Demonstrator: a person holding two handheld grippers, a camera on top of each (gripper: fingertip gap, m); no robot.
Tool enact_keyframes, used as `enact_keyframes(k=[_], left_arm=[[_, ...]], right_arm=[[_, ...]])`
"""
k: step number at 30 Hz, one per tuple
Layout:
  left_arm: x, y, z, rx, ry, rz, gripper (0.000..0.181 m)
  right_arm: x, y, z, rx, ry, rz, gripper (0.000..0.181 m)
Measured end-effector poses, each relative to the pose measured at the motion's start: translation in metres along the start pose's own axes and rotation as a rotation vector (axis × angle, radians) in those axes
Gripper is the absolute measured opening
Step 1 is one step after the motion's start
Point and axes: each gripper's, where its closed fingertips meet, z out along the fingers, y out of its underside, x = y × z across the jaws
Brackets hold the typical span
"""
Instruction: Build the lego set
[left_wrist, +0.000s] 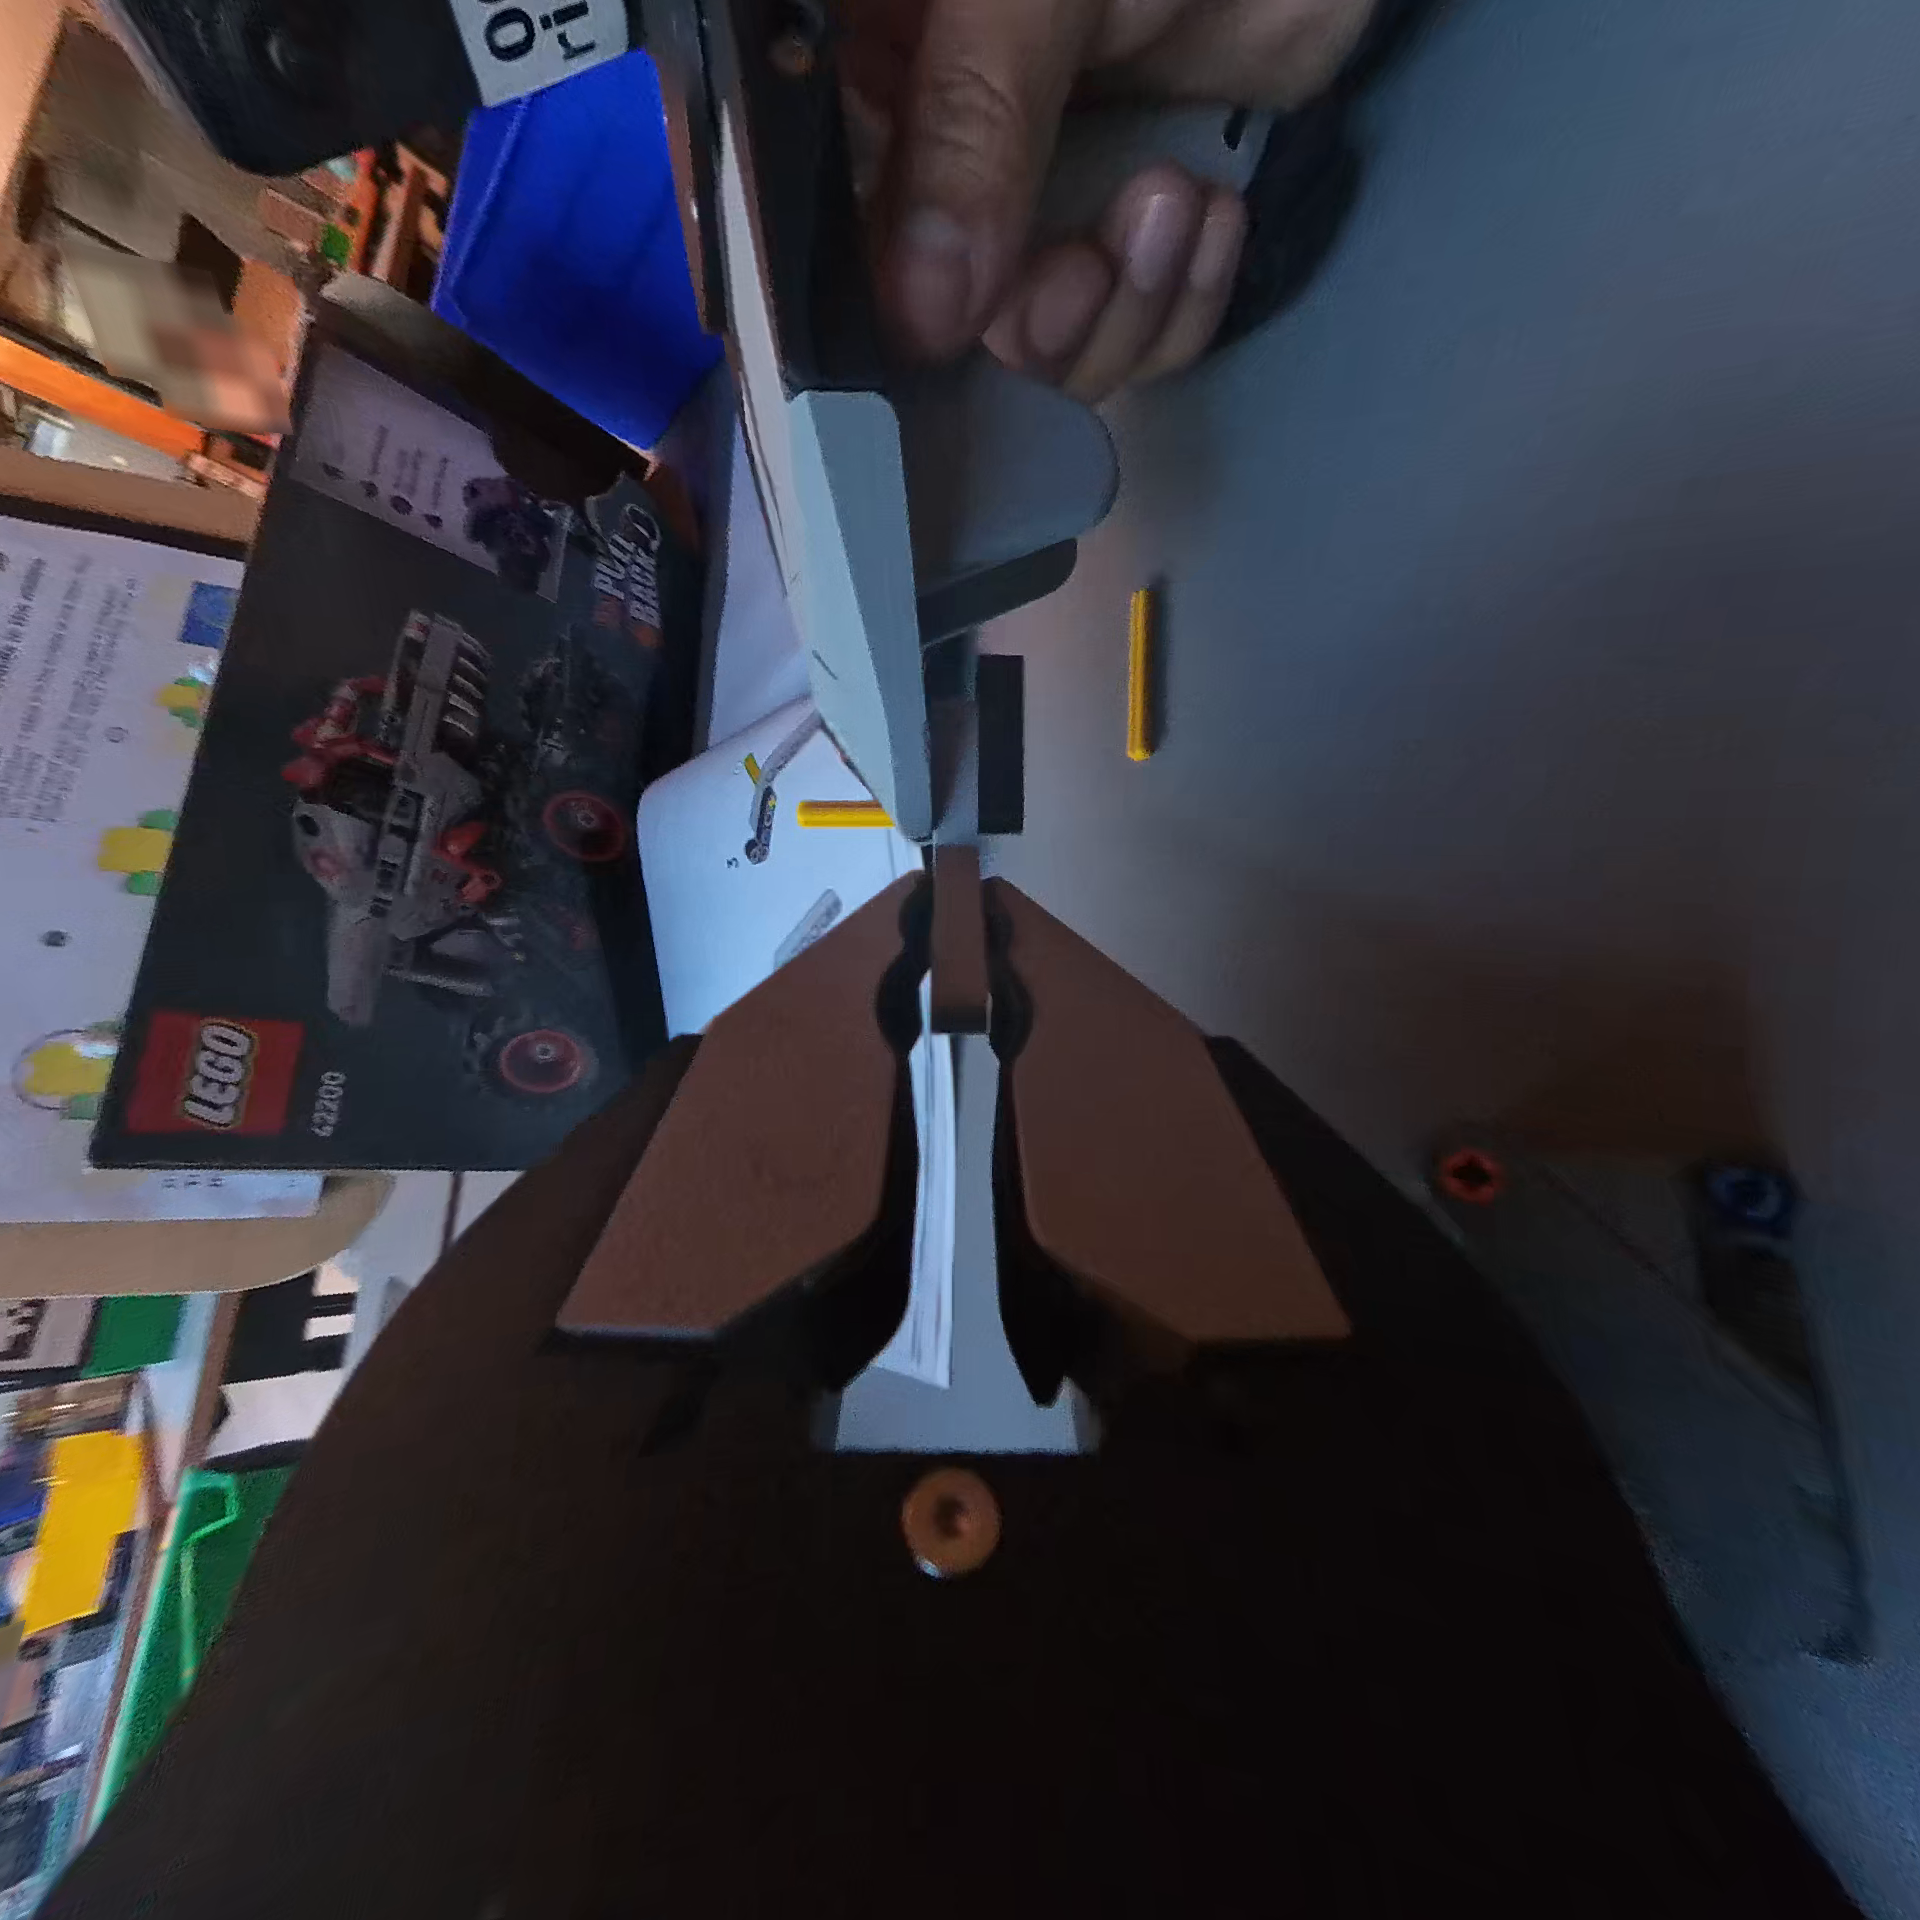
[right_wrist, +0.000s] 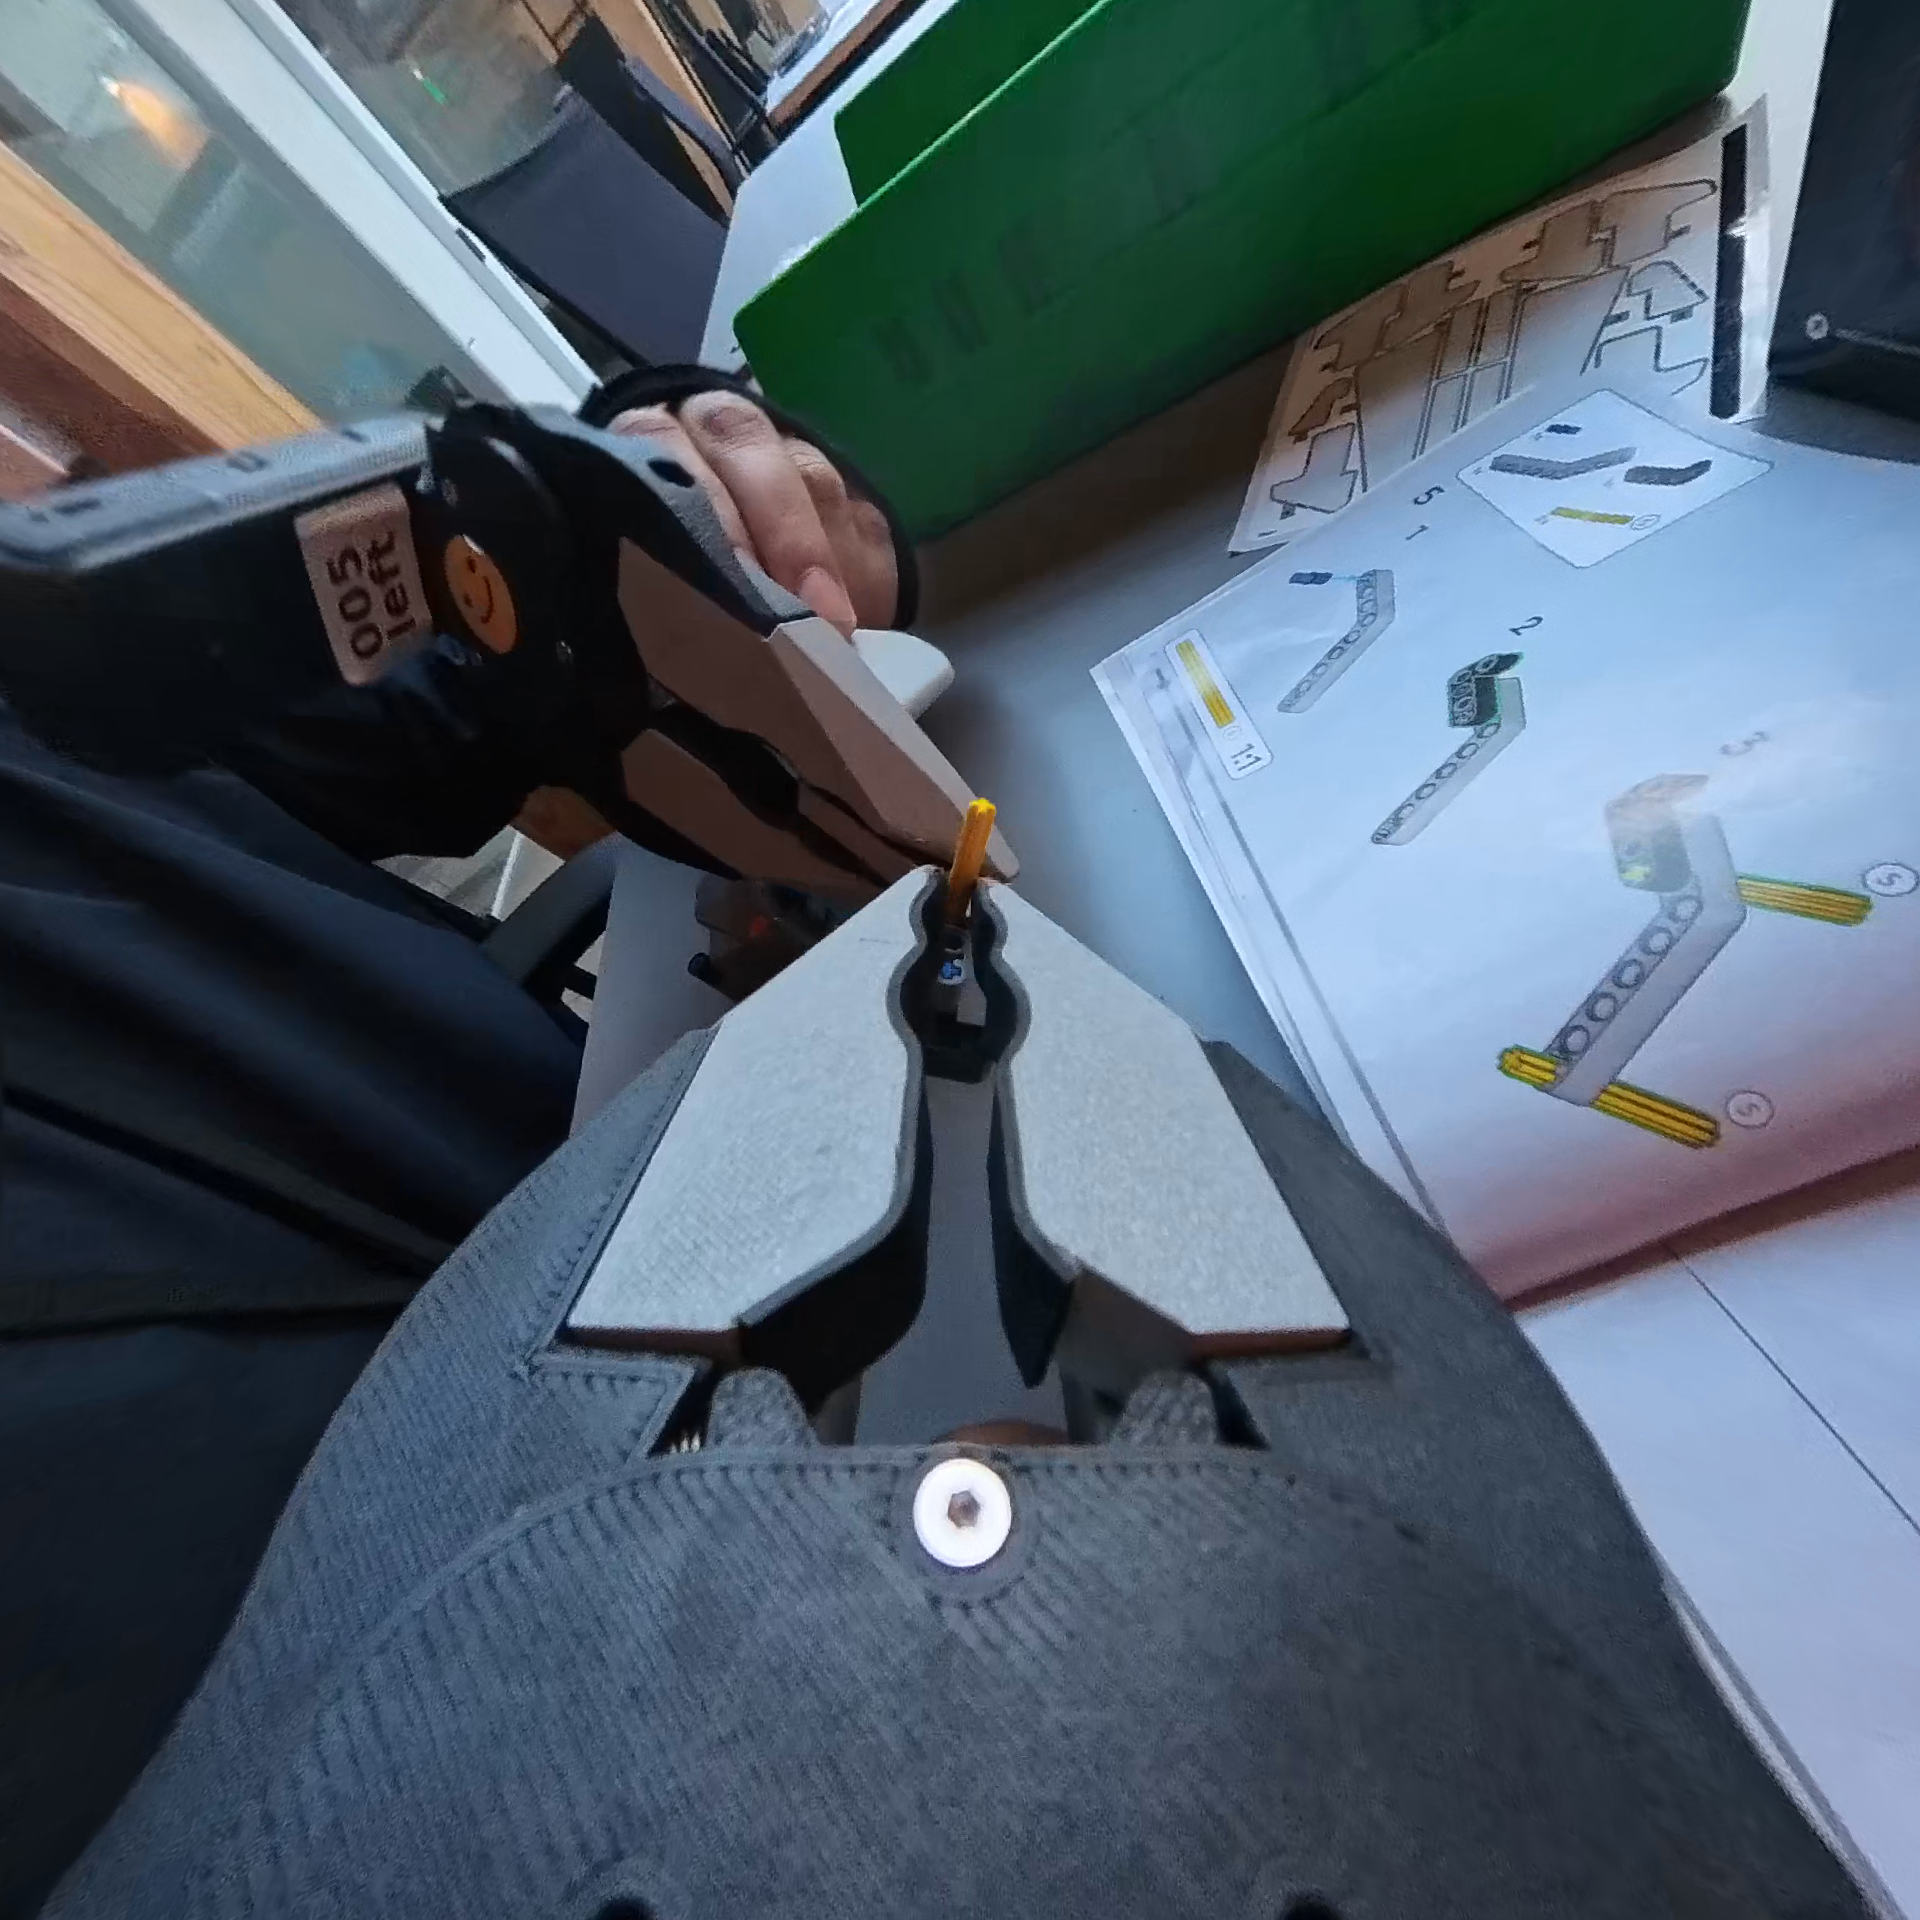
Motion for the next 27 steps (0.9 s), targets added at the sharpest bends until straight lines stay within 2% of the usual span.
enact_keyframes(k=[1,7,9,10,11,12,14,15,17,22,25,27], left_arm=[[-0.001,-0.001,0.0,-0.002,-0.01,0.015,0.005],[-0.001,0.004,0.002,-0.043,-0.02,0.069,0.005],[0.054,-0.014,0.002,0.031,0.266,0.055,0.004],[0.062,-0.024,0.004,0.037,0.24,0.112,0.004],[0.046,-0.025,0.009,-0.013,0.084,0.225,0.005],[0.026,-0.025,0.012,-0.026,-0.036,0.249,0.005],[0.018,-0.007,0.016,-0.061,0.048,0.074,0.005],[0.017,0.0,0.015,-0.058,0.084,0.005,0.005],[0.003,0.013,0.014,-0.066,0.042,-0.062,0.005],[-0.014,0.033,0.004,-0.093,0.014,-0.119,0.005],[-0.017,0.038,-0.005,-0.065,0.041,-0.176,0.005],[-0.018,0.033,-0.008,-0.008,0.104,-0.291,0.005]], right_arm=[[0.0,-0.001,-0.001,0.01,0.0,0.006,0.0],[0.006,-0.006,0.0,0.045,0.02,0.063,0.0],[0.015,-0.024,-0.008,0.185,0.042,0.112,0.0],[0.021,-0.031,-0.014,0.238,0.047,0.146,0.0],[0.026,-0.03,-0.016,0.231,0.044,0.174,0.0],[0.028,-0.029,-0.017,0.228,0.041,0.188,0.0],[0.032,-0.034,-0.021,0.245,0.093,0.135,0.0],[0.033,-0.035,-0.023,0.235,0.121,0.091,0.0],[0.034,-0.032,-0.024,0.184,0.167,0.017,0.0],[0.031,-0.009,-0.026,-0.017,0.192,-0.114,0.001],[0.026,0.011,-0.026,-0.141,0.158,-0.129,0.008],[0.032,0.021,-0.026,-0.206,0.209,-0.169,0.016]])
